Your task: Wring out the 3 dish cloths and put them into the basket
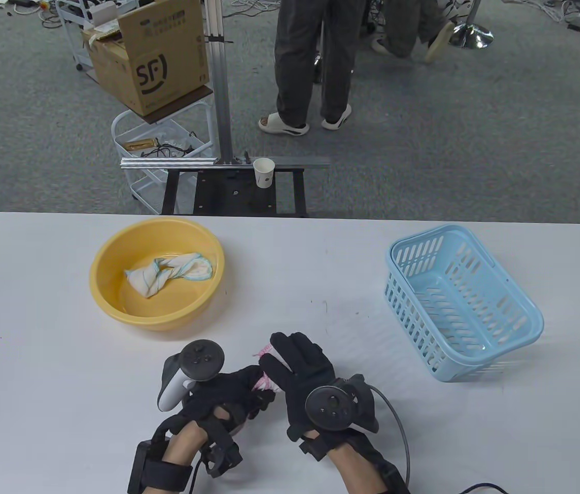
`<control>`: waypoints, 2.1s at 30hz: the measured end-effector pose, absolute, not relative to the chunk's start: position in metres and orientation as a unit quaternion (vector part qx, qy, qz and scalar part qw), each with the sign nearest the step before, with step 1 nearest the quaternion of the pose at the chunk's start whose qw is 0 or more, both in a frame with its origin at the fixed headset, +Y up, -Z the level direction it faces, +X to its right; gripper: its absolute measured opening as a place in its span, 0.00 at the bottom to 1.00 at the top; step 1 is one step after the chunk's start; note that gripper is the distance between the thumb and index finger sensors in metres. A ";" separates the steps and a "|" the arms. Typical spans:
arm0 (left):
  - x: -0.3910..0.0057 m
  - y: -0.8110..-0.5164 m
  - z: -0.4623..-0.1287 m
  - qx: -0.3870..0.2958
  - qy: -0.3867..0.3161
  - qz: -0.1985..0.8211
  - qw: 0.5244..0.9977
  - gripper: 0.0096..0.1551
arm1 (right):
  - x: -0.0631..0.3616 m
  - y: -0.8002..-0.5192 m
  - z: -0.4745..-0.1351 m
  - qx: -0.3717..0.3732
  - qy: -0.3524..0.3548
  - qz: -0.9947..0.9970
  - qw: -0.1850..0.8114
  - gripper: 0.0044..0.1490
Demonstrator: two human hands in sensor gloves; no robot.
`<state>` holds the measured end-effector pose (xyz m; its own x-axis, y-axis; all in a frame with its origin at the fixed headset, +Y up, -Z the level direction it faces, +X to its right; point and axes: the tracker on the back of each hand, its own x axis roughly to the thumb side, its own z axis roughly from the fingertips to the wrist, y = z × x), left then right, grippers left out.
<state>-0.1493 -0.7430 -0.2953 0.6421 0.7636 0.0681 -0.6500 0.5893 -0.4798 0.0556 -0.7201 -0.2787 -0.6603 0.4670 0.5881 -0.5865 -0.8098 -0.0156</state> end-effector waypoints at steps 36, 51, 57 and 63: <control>-0.187 -0.761 -0.301 -0.165 -0.054 0.720 0.672 0.38 | 0.075 -0.732 -0.288 0.264 -0.131 0.894 0.337 0.47; -0.161 -0.781 -0.296 -0.354 -0.097 0.818 0.443 0.39 | 0.049 -0.722 -0.272 0.336 -0.217 0.911 0.102 0.61; -0.150 -0.775 -0.294 -0.427 -0.165 0.747 0.482 0.40 | 0.052 -0.714 -0.267 0.352 -0.275 0.890 0.094 0.64; -0.131 -0.772 -0.285 -0.499 -0.235 0.678 0.486 0.42 | 0.052 -0.708 -0.261 0.380 -0.338 0.855 0.100 0.62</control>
